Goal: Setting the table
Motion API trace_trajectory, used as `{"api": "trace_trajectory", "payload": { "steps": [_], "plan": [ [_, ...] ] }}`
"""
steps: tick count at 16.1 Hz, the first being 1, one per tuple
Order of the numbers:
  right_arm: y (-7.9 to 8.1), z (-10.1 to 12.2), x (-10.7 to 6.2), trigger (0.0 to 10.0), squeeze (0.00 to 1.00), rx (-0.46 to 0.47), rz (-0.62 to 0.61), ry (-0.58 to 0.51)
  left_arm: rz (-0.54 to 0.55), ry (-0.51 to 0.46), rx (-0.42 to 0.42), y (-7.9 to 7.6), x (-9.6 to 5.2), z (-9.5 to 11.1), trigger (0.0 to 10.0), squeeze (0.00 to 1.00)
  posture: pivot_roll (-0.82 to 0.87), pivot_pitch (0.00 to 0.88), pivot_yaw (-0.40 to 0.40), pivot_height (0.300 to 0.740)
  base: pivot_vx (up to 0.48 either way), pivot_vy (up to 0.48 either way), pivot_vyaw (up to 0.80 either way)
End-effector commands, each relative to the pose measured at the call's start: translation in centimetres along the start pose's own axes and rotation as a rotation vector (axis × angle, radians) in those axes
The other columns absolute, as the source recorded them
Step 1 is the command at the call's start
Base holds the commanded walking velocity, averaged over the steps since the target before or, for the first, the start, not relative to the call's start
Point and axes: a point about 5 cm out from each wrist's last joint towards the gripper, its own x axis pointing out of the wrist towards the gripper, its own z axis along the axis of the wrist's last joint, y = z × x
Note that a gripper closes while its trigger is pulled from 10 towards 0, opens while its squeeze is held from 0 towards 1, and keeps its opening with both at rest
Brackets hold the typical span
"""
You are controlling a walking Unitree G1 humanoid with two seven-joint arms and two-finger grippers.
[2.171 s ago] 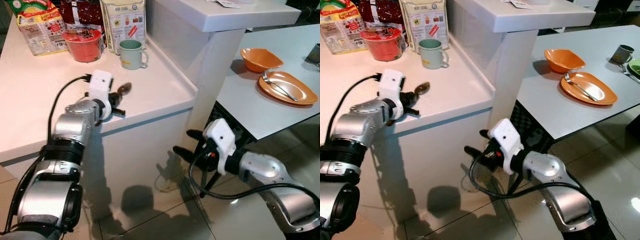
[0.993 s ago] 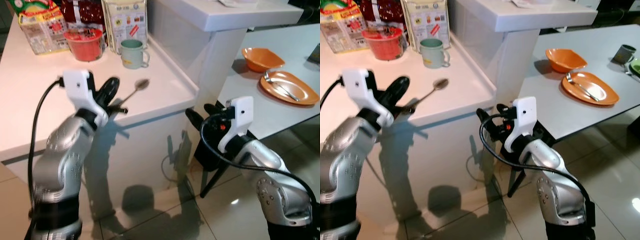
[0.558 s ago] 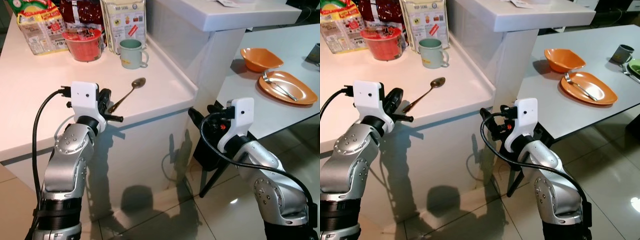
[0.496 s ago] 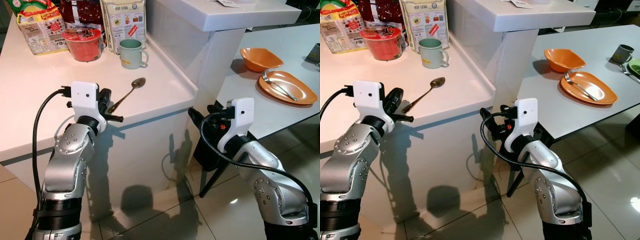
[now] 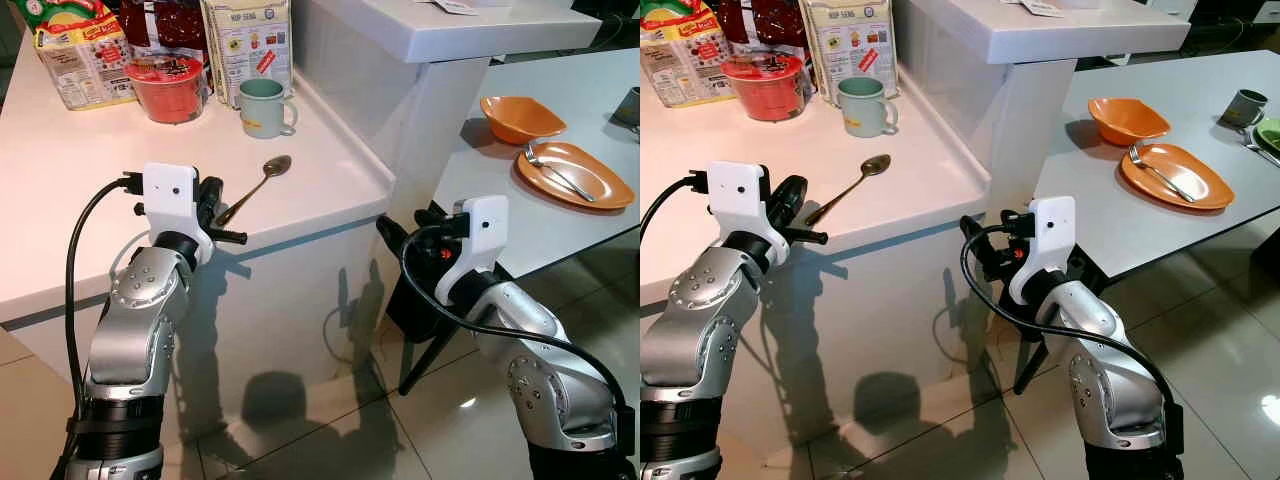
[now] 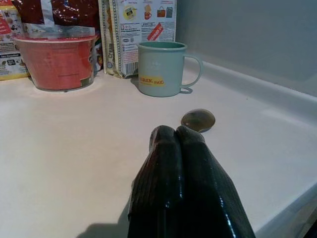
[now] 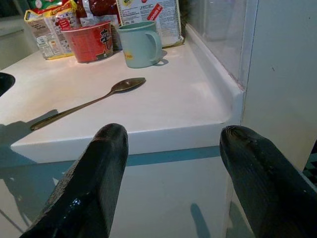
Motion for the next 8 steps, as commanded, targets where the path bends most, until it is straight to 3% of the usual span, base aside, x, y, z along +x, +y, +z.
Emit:
{"api": "trace_trajectory", "payload": {
  "steps": [1, 4, 5, 6, 7, 8],
  "plan": [
    [-0.3, 0.1, 0.0, 10.0, 0.00, -0.008, -0.015, -0.006, -0.006, -0.017, 0.013, -0.2, 0.3, 0.5, 10.0, 0.00, 0.06, 0.000, -0.050, 0.740, 0.000, 0.000, 0.00],
    [-0.1, 0.1, 0.1, 10.0, 0.00, -0.005, -0.015, -0.010, -0.014, -0.032, 0.028, -0.2, 0.6, 0.8, 10.0, 0.00, 0.06, 0.000, -0.049, 0.740, 0.000, 0.000, 0.00],
    [-0.4, 0.9, 0.2, 10.0, 0.00, -0.061, 0.027, -0.009, -0.069, -0.033, 0.026, -0.4, 2.6, 1.5, 10.0, 1.00, 0.02, 0.000, -0.051, 0.740, 0.000, 0.000, 0.00],
    [-1.1, 2.3, 0.4, 10.0, 0.00, -0.115, 0.058, -0.034, -0.117, -0.100, -0.052, -0.5, 4.3, 3.2, 10.0, 1.00, 0.02, 0.000, -0.051, 0.740, 0.000, 0.000, 0.00],
    [-1.3, 2.9, 0.6, 10.0, 0.00, -0.118, 0.061, -0.056, -0.132, -0.151, -0.080, -0.5, 4.0, 3.8, 10.0, 0.00, 0.03, 0.000, -0.063, 0.740, 0.000, 0.000, 0.00],
    [-1.4, 3.1, 0.7, 10.0, 0.00, -0.109, 0.065, -0.070, -0.150, -0.183, -0.107, -0.8, 3.5, 4.1, 10.0, 0.00, 0.04, 0.000, -0.069, 0.740, 0.000, 0.000, 0.00]
  ]
}}
